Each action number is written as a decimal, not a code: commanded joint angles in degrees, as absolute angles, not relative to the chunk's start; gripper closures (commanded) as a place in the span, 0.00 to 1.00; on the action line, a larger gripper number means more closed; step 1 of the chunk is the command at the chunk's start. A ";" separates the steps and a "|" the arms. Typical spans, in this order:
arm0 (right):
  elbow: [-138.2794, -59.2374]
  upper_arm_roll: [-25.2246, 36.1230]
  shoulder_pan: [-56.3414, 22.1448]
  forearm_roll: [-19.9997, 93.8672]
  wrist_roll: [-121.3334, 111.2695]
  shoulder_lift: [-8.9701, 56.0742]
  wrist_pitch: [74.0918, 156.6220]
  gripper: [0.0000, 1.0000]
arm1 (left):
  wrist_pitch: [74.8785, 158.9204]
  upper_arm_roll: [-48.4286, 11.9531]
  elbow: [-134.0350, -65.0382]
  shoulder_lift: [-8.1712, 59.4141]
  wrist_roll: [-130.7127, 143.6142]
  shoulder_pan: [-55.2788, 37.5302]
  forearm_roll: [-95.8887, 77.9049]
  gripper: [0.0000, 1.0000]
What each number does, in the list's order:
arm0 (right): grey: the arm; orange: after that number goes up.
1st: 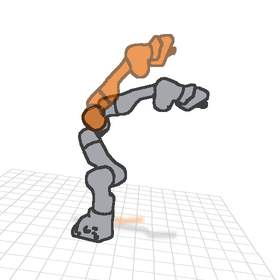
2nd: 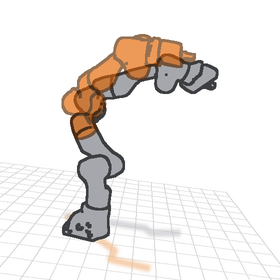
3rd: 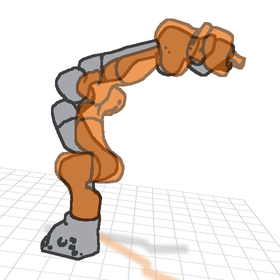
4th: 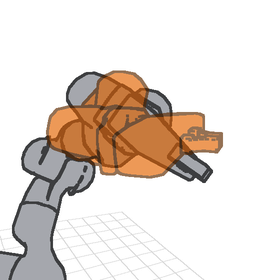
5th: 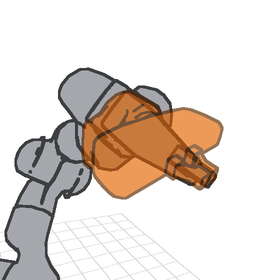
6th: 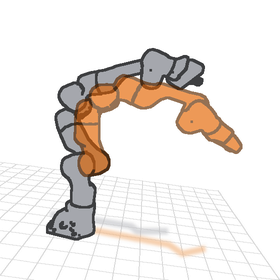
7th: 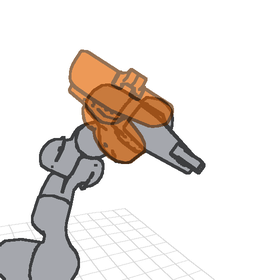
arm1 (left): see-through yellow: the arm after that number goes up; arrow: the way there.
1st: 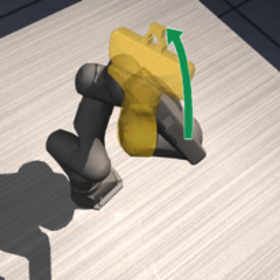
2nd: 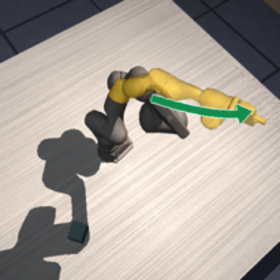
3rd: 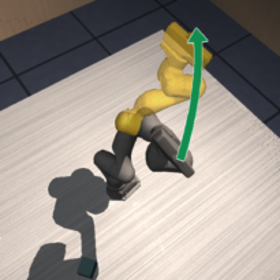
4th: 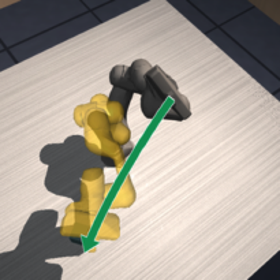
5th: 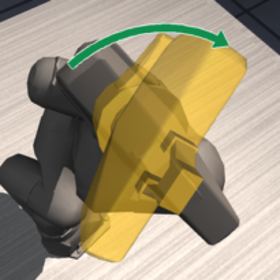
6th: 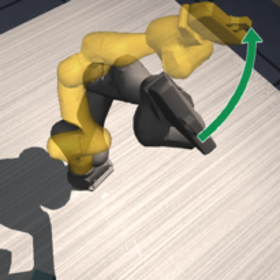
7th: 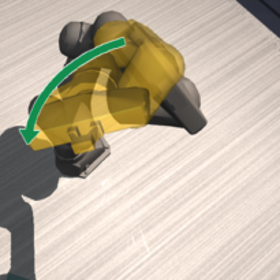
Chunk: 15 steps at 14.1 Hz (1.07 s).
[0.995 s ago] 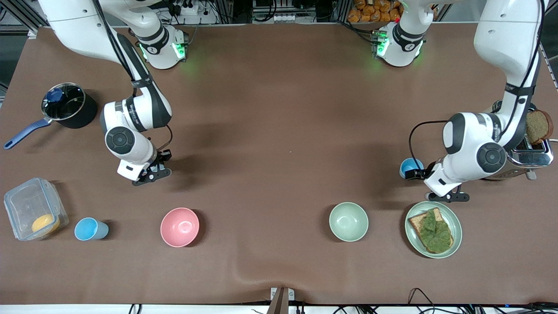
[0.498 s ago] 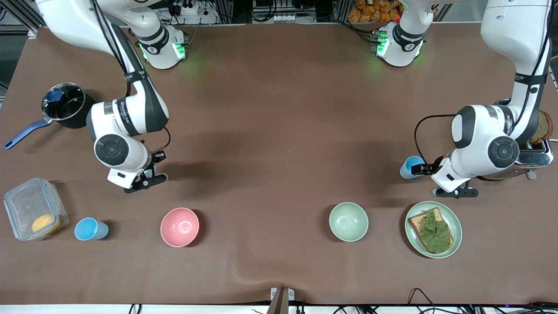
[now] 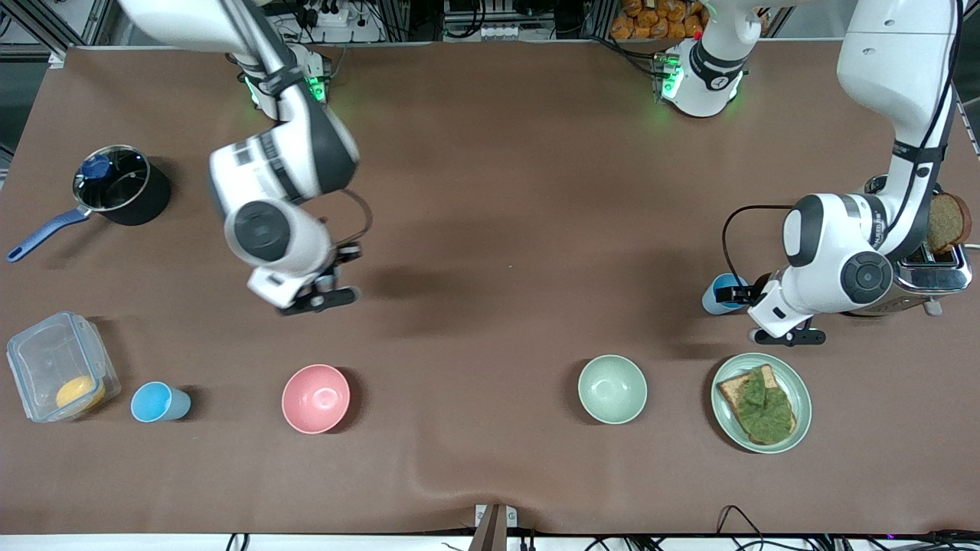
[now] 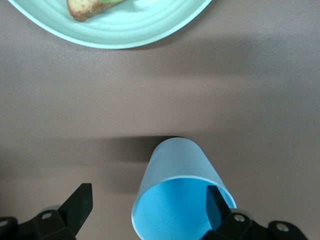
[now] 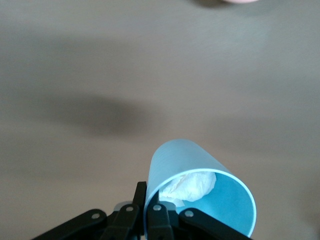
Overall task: Stack blue cups with both arms
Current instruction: 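Carry the blue cup with the right gripper toward the table middle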
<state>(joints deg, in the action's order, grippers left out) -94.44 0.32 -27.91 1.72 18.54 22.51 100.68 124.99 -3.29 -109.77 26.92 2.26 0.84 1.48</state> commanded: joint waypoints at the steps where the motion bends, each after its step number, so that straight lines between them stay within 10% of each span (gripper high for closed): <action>1: -89.49 0.97 -34.61 3.42 30.81 26.09 100.72 1.00 | 127.60 -3.43 -109.95 28.38 3.60 0.97 3.08 0.00; 2: -87.91 0.97 -37.15 4.04 35.20 27.67 102.29 1.00 | 129.62 -3.43 -110.04 29.08 3.78 0.97 3.08 0.14; 3: -87.11 0.97 -39.09 4.30 38.72 28.99 104.13 1.00 | 131.29 -3.43 -110.30 29.44 4.13 0.97 3.08 0.84; 4: -86.58 0.97 -40.50 4.57 41.80 30.31 106.41 1.00 | 132.87 -3.34 -110.91 29.53 4.13 0.97 3.34 1.00; 15: -86.31 1.05 -50.10 6.15 53.71 40.25 125.33 1.00 | 128.69 -3.51 -112.85 22.60 4.13 0.97 4.31 1.00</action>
